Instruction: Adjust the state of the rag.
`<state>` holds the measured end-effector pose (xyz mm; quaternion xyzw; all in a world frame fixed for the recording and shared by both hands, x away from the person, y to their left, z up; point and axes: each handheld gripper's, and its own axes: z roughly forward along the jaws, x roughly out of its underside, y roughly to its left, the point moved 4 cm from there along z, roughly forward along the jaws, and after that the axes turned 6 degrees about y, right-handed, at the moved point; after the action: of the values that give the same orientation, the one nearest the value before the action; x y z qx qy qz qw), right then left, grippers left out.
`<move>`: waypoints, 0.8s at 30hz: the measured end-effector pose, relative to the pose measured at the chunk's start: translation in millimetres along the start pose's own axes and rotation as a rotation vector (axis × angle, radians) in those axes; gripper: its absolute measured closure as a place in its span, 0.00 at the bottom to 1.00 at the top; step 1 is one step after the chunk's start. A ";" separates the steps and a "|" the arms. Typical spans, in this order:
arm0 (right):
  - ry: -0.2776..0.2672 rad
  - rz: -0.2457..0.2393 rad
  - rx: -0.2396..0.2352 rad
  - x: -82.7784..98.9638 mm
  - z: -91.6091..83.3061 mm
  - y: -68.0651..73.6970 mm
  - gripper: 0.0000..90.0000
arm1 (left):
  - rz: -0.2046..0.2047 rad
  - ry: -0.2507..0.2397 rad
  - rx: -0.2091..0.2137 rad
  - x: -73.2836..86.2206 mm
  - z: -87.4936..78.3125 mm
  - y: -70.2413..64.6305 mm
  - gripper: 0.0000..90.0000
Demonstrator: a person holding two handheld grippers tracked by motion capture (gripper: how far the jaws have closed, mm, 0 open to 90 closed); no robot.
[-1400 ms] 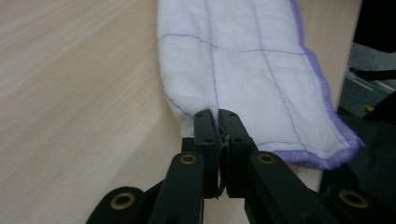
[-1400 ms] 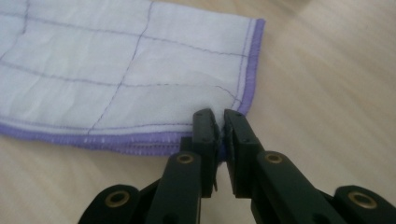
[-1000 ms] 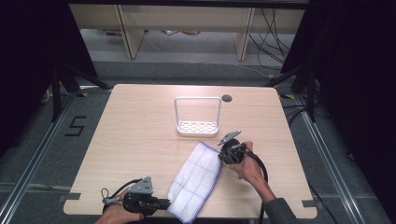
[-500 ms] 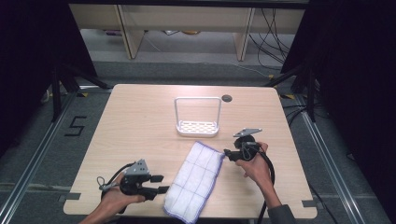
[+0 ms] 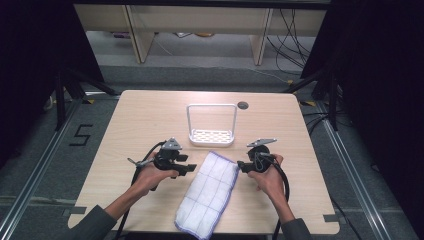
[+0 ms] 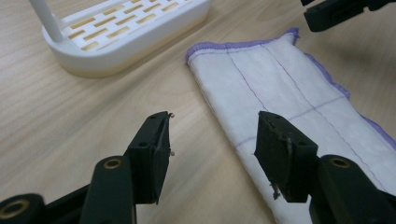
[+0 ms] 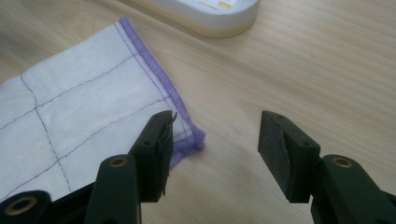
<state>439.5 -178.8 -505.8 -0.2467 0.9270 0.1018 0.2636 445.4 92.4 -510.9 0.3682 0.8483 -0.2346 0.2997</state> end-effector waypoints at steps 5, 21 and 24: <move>0.015 0.005 -0.005 0.1 2.3 3.3 0.52 | -0.019 0.000 0.004 -11.9 13.7 6.2 0.50; 0.035 0.015 -0.008 2.1 9.5 3.2 0.56 | -0.015 0.050 0.019 -31.4 57.8 9.7 0.49; 0.036 0.011 -0.009 2.7 14.0 3.2 0.56 | -0.004 0.060 0.012 -32.2 63.8 9.8 0.49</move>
<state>442.0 -172.7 -518.8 -0.2447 0.9324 0.1031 0.2451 492.0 43.3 -536.0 0.3750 0.8563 -0.2292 0.2714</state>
